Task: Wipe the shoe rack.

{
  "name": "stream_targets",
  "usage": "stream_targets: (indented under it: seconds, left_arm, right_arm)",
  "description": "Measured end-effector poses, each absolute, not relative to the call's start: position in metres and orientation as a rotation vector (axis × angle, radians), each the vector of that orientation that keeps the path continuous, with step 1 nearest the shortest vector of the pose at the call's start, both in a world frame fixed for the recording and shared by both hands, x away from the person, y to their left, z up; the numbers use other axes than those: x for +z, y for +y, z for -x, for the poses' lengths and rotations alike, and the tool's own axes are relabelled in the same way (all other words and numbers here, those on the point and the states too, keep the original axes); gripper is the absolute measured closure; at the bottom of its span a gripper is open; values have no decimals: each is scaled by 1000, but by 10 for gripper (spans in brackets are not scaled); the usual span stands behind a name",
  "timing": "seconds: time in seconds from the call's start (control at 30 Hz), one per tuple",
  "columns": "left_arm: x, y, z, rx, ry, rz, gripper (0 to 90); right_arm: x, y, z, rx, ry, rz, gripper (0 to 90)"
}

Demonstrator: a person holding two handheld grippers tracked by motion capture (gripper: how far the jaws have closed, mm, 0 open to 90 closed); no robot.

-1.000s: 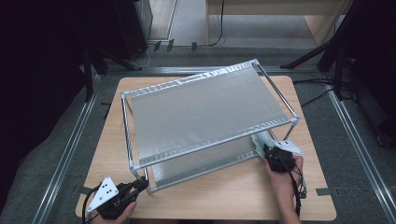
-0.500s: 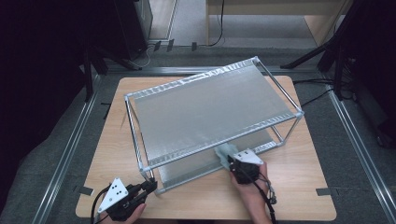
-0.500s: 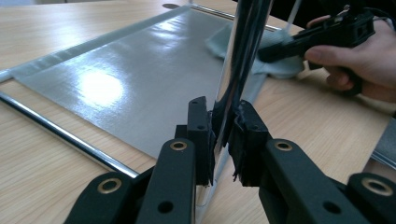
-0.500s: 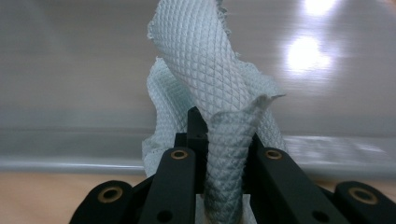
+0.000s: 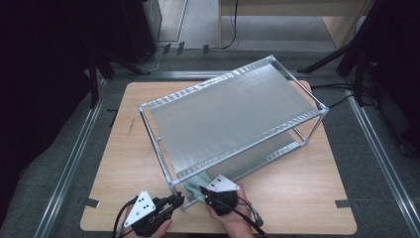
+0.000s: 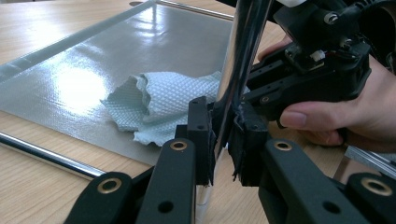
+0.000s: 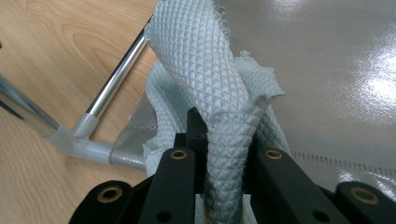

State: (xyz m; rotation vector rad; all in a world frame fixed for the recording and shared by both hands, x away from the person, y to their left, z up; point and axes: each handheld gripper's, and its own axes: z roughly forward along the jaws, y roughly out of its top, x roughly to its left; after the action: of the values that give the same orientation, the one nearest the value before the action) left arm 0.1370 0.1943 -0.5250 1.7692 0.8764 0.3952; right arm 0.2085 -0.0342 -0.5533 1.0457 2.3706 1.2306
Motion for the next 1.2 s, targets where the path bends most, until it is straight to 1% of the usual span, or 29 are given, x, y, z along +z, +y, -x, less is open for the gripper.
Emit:
stream_targets:
  seconds: [0.1, 0.2, 0.33, 0.4, 0.5, 0.6, 0.67, 0.8, 0.87, 0.97, 1.2]
  left_arm:
    - [-525, 194, -137, 397, 875, -1774, 799]
    - [-525, 195, -137, 395, 872, -1771, 800]
    - [-526, 199, -136, 390, 870, -1766, 799]
    - [-526, 200, -136, 388, 872, -1767, 800]
    - [-526, 202, -135, 390, 870, -1769, 799]
    - [-526, 203, -135, 393, 871, -1770, 800]
    - [-526, 205, -135, 394, 877, -1767, 800]
    - [-526, 209, -136, 397, 882, -1764, 799]
    - [-526, 209, -136, 398, 882, -1765, 799]
    - [-527, 209, -136, 396, 883, -1764, 799]
    - [-527, 209, -137, 389, 886, -1758, 797]
  right_arm:
    - [-553, -48, -217, 1195, 2344, -1060, 815]
    - [-554, -73, -231, 1145, 2278, -1113, 812]
    - [-551, -115, -253, 1092, 2187, -1233, 810]
    - [-549, -142, -267, 1087, 2143, -1316, 808]
    - [-548, -174, -279, 1061, 2067, -1398, 803]
    - [-546, -202, -285, 1000, 1965, -1441, 789]
    - [-544, -219, -288, 961, 1901, -1465, 754]
    - [-545, -246, -292, 972, 1817, -1569, 770]
    - [-546, -247, -292, 996, 1818, -1586, 785]
    - [-546, -233, -289, 1011, 1858, -1565, 795]
    - [-549, -167, -273, 1036, 2024, -1395, 793]
